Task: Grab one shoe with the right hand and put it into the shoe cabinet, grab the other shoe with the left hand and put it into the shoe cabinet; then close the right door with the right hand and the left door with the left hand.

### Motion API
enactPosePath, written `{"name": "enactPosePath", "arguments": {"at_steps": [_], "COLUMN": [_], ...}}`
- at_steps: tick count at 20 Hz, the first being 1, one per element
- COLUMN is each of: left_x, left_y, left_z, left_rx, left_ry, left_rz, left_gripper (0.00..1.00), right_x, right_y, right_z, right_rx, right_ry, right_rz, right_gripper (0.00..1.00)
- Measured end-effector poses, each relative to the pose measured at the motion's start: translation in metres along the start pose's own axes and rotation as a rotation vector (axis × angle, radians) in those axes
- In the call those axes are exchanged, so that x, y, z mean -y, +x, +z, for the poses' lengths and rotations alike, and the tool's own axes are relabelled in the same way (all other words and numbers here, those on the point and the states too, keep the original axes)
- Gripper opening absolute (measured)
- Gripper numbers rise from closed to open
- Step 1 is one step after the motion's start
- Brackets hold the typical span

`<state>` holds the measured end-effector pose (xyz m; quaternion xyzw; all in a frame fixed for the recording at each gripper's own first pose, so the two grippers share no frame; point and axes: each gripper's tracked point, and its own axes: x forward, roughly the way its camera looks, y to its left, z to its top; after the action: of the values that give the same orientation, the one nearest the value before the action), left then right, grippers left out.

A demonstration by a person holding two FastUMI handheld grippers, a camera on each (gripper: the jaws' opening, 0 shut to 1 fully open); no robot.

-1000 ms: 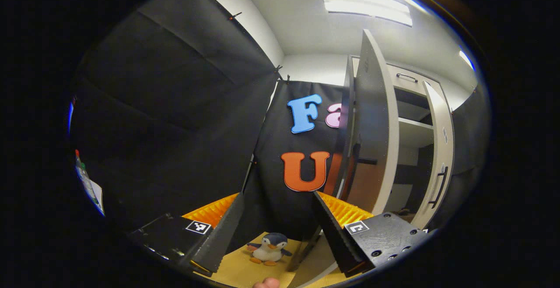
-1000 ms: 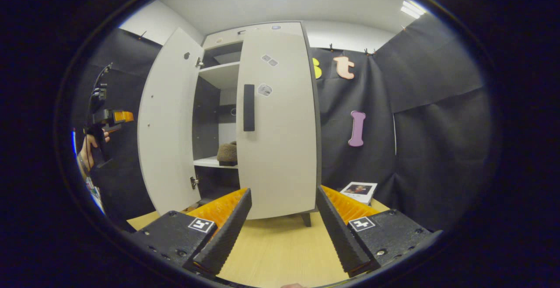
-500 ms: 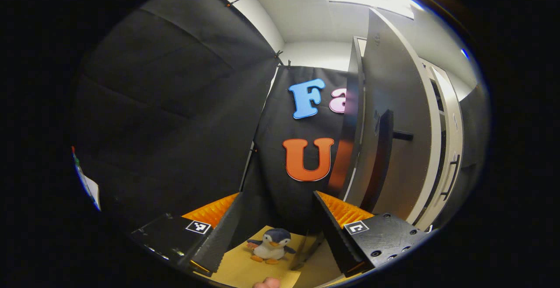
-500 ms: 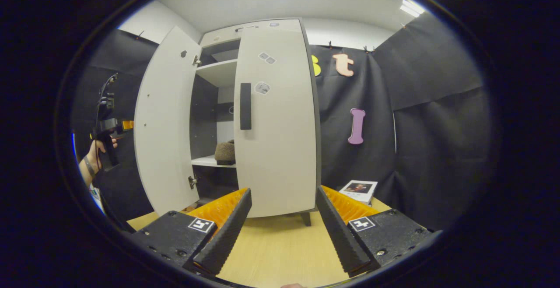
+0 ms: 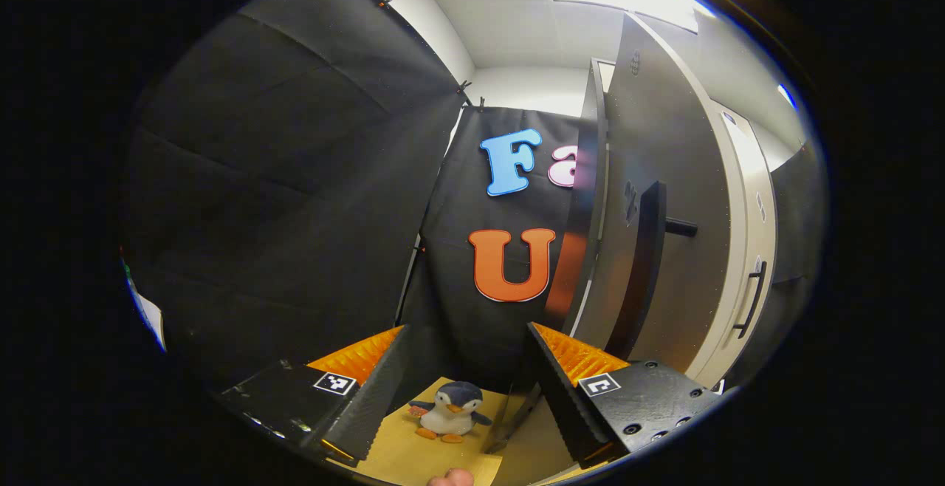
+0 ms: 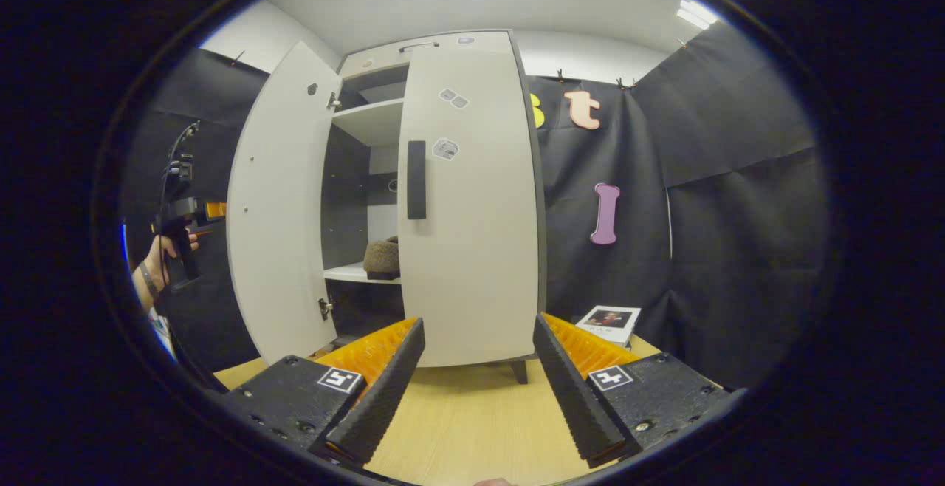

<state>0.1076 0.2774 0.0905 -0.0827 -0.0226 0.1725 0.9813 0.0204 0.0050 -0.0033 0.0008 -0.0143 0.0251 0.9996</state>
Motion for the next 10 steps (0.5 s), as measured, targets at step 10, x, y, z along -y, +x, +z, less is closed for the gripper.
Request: {"name": "enactPosePath", "arguments": {"at_steps": [10], "left_x": [0.081], "left_y": [-0.01], "left_z": [-0.011], "left_rx": [-0.013], "left_ry": [0.031], "left_rz": [-0.134], "left_gripper": [0.94], "right_x": [0.021], "right_y": [-0.009], "right_z": [0.006], "right_rx": [0.017], "right_ry": [-0.007], "right_rz": [-0.044], "right_gripper": [0.96]}}
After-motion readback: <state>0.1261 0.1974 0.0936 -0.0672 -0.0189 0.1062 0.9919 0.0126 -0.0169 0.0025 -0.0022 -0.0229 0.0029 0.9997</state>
